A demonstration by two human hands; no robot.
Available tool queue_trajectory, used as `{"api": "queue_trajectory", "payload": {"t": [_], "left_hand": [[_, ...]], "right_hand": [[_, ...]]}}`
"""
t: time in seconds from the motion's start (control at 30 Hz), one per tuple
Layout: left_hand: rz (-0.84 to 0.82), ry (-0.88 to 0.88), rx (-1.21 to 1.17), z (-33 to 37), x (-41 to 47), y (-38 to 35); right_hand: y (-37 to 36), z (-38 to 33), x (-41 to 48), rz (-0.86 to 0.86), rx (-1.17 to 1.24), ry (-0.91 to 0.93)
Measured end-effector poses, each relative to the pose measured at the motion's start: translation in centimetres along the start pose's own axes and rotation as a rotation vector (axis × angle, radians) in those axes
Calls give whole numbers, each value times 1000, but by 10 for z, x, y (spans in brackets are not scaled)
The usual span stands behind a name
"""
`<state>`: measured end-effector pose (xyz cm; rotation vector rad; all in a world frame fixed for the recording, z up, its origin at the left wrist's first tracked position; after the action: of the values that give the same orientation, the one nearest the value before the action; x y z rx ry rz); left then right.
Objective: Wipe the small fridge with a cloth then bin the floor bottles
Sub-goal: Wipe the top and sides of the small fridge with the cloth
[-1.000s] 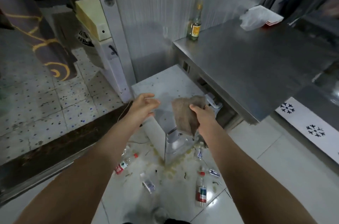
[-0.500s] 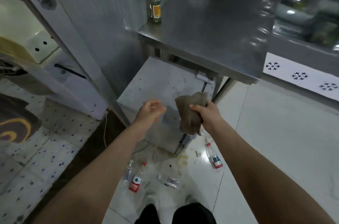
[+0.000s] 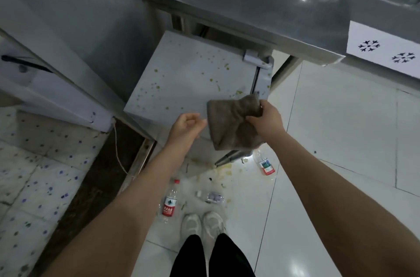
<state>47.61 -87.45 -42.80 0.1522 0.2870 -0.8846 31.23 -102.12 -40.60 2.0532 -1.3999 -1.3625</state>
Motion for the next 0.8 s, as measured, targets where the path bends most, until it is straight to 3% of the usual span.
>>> {"api": "queue_trajectory", "payload": {"t": [0.37,0.5,0.73,0.8], "left_hand": [[-33,53,-12,-17,0,-16],[-23,52,0,-20,-2,-21],[-42,51,59,-31,-9,-22],[-30,33,92,-32,-10,-23]], "right_hand": [[2,-3,1,321,-657,238],[-13,-17,-13,313,-548,239],[-39,-16,-32,52,-263,180],[-34,-8,-29,-46,-72,115]]}}
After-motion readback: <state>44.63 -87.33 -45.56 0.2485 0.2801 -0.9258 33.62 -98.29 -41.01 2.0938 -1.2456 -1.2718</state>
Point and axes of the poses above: each hand's wrist, its own x-axis towards the middle knuckle, its own y-axis out of the back of the hand, z = x × y, the point moved 5 cm from there along x, towards the middle knuckle, and after that the axes turned 15 degrees about -y, right-handed, at the moved point
